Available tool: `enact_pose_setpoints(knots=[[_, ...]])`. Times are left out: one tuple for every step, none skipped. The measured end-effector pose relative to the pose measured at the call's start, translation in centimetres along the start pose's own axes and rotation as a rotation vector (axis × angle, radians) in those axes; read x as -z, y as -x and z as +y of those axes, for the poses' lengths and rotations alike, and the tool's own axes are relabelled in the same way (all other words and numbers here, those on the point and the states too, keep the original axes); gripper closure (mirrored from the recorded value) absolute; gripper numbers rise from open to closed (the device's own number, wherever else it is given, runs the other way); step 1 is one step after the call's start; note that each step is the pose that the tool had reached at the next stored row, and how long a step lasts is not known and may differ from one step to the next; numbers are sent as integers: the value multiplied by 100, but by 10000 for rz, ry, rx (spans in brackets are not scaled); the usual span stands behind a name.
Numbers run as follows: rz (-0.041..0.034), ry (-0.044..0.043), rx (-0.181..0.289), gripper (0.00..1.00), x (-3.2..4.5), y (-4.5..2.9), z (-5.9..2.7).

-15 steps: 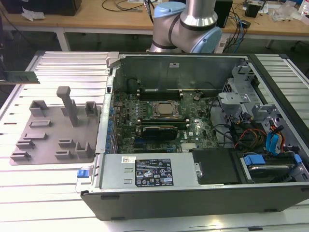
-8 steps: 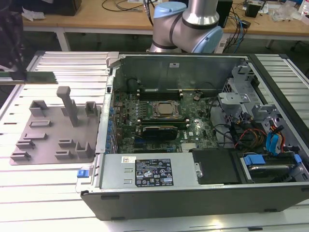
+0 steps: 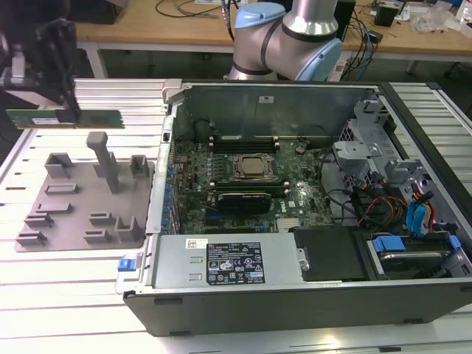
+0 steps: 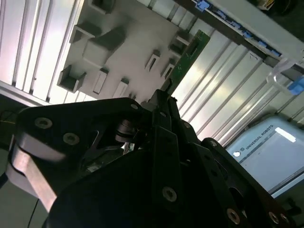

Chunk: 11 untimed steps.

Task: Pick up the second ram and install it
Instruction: 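Pick up the second ram and move it above second insertion slot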

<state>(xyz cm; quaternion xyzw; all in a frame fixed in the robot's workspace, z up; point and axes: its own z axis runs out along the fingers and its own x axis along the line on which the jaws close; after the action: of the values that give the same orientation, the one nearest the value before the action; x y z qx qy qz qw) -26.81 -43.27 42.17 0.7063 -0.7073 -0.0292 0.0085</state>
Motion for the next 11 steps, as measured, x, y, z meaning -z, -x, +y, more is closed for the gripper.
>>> enact_pose_setpoints(knots=[[2, 10, 1, 89, -4, 10, -85], [6, 20, 0, 89, -6, 24, -179], [7, 25, -1, 89, -7, 33, -239], [7, 28, 0, 89, -9, 39, -284], [9, 36, -1, 89, -11, 53, -378], [10, 39, -2, 89, -12, 60, -423], [10, 41, -2, 89, -13, 66, -463], [12, 45, -1, 89, -16, 72, -524], [15, 50, -1, 89, -19, 80, -591], [18, 55, -3, 89, -22, 89, -662], [19, 57, -2, 89, -23, 93, -694]])
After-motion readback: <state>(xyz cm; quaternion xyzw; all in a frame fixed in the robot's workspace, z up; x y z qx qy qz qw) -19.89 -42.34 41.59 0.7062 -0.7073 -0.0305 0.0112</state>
